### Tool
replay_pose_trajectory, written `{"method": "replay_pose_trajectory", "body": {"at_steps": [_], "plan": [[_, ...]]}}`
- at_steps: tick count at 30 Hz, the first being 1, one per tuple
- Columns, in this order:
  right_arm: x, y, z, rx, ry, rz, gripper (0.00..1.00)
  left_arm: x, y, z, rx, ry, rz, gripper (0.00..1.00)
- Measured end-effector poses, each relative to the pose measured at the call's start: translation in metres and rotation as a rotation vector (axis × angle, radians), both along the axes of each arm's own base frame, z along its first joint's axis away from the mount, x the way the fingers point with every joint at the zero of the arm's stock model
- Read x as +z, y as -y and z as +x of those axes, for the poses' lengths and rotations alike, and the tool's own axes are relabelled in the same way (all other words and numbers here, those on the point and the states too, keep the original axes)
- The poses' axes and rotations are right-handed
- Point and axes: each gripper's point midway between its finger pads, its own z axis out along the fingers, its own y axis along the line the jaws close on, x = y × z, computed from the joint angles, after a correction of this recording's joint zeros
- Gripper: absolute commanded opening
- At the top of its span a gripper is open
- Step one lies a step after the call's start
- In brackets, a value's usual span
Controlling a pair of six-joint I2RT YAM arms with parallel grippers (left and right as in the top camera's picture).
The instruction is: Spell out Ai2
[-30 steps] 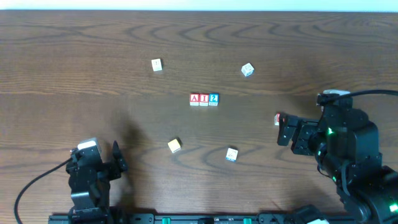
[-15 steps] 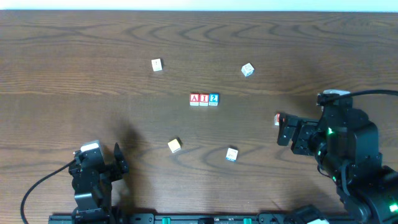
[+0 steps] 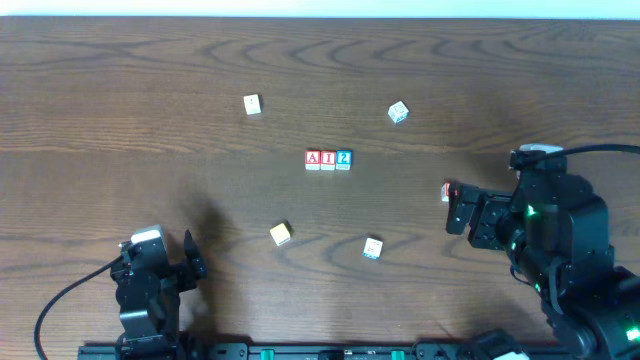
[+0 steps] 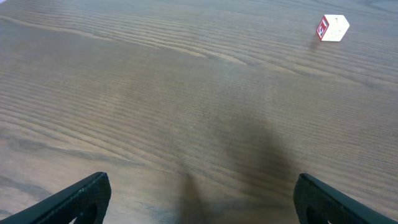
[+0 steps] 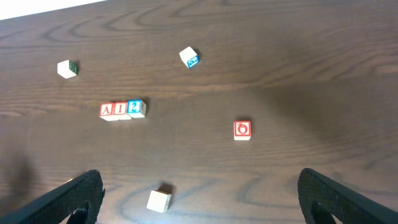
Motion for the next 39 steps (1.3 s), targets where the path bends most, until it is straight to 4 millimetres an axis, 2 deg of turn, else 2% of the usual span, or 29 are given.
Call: {"method": "replay_pose_trajectory", "body": {"at_steps": [12, 18, 23, 28, 31, 39], "plan": [[0.000, 0.000, 0.000, 0.000, -0.001, -0.001, 0.99, 0.000, 0.000, 0.000, 0.000, 0.000, 0.000, 0.96], [-0.009, 0.009, -0.004, 0.031, 0.022, -0.087, 0.99, 0.000, 0.000, 0.000, 0.000, -0.001, 0.000, 0.95], [-0.052, 0.023, -0.015, 0.046, 0.119, -0.141, 0.99, 0.000, 0.000, 0.000, 0.000, -0.001, 0.000, 0.96], [-0.113, 0.034, -0.034, 0.041, 0.143, -0.155, 0.99, 0.000, 0.000, 0.000, 0.000, -0.002, 0.000, 0.95], [-0.151, 0.034, -0.042, 0.054, 0.139, -0.147, 0.99, 0.000, 0.000, 0.000, 0.000, -0.002, 0.000, 0.95], [-0.212, 0.025, -0.049, 0.106, 0.089, -0.124, 0.99, 0.000, 0.000, 0.000, 0.001, -0.002, 0.000, 0.95]]}}
